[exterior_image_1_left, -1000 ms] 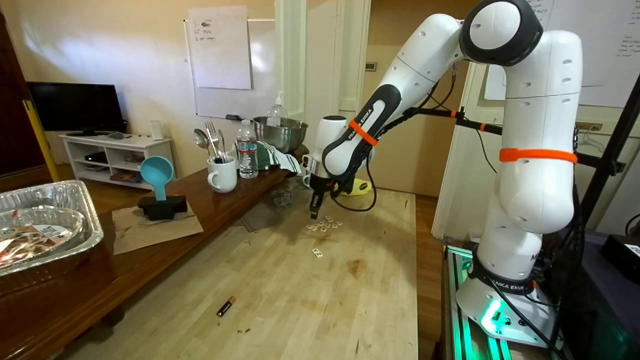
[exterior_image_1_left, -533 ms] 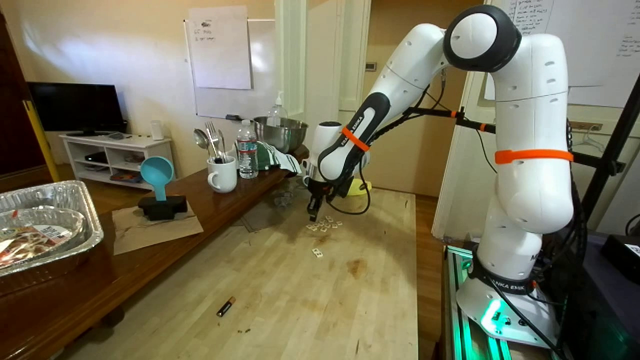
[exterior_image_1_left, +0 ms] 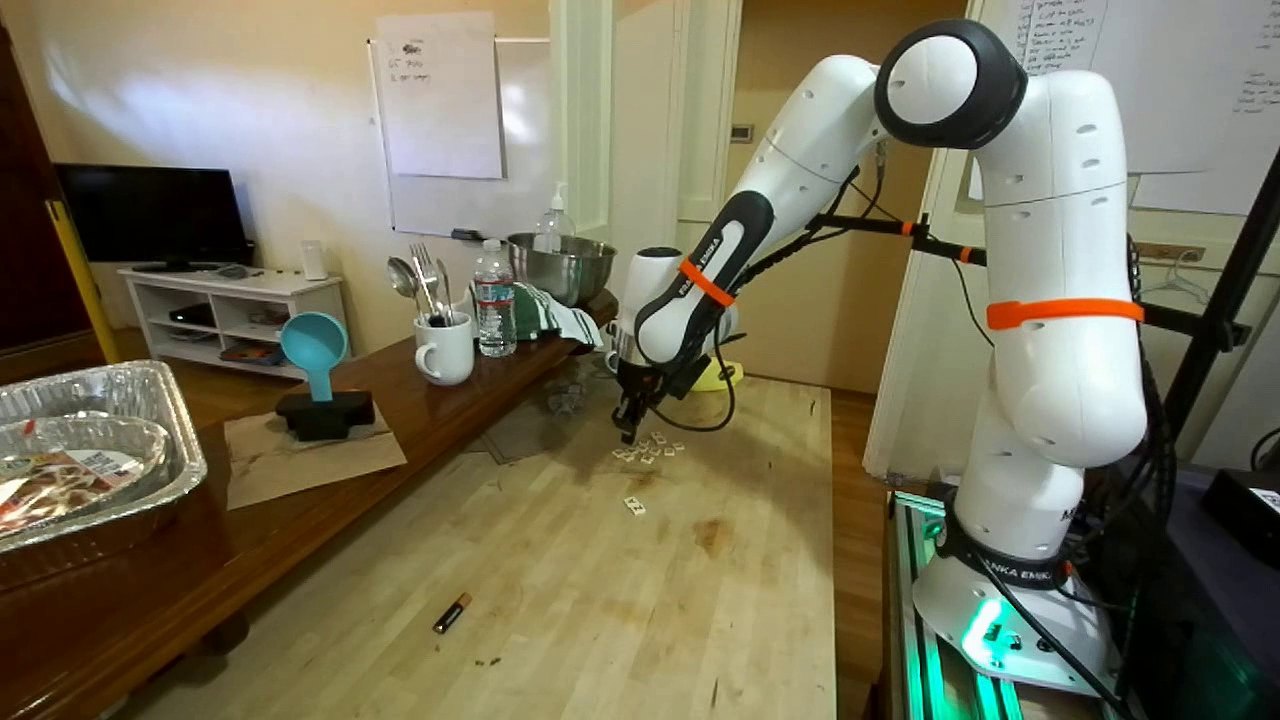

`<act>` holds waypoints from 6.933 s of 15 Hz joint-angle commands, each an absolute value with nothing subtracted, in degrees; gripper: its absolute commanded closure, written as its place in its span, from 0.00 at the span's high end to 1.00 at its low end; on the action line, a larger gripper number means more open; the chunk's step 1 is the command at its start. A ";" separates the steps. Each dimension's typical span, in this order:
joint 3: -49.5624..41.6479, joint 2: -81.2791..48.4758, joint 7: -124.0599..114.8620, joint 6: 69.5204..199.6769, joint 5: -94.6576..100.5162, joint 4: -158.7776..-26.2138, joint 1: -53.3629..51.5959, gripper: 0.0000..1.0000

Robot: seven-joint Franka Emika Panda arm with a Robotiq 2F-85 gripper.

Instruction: Put three letter blocks in a line

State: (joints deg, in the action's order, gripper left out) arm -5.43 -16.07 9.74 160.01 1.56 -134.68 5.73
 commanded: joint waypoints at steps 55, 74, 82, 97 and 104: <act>-6.69 -18.31 -12.00 152.02 7.67 -134.53 -3.46 0.00; -5.74 -15.84 -24.08 150.74 7.65 -138.31 -6.72 0.00; -4.73 -15.61 -28.80 149.98 6.01 -138.14 -7.07 0.00; -3.98 -14.96 -29.01 148.90 5.85 -138.90 -6.86 0.00; -3.54 -14.60 -28.01 147.48 5.59 -139.17 -6.71 0.00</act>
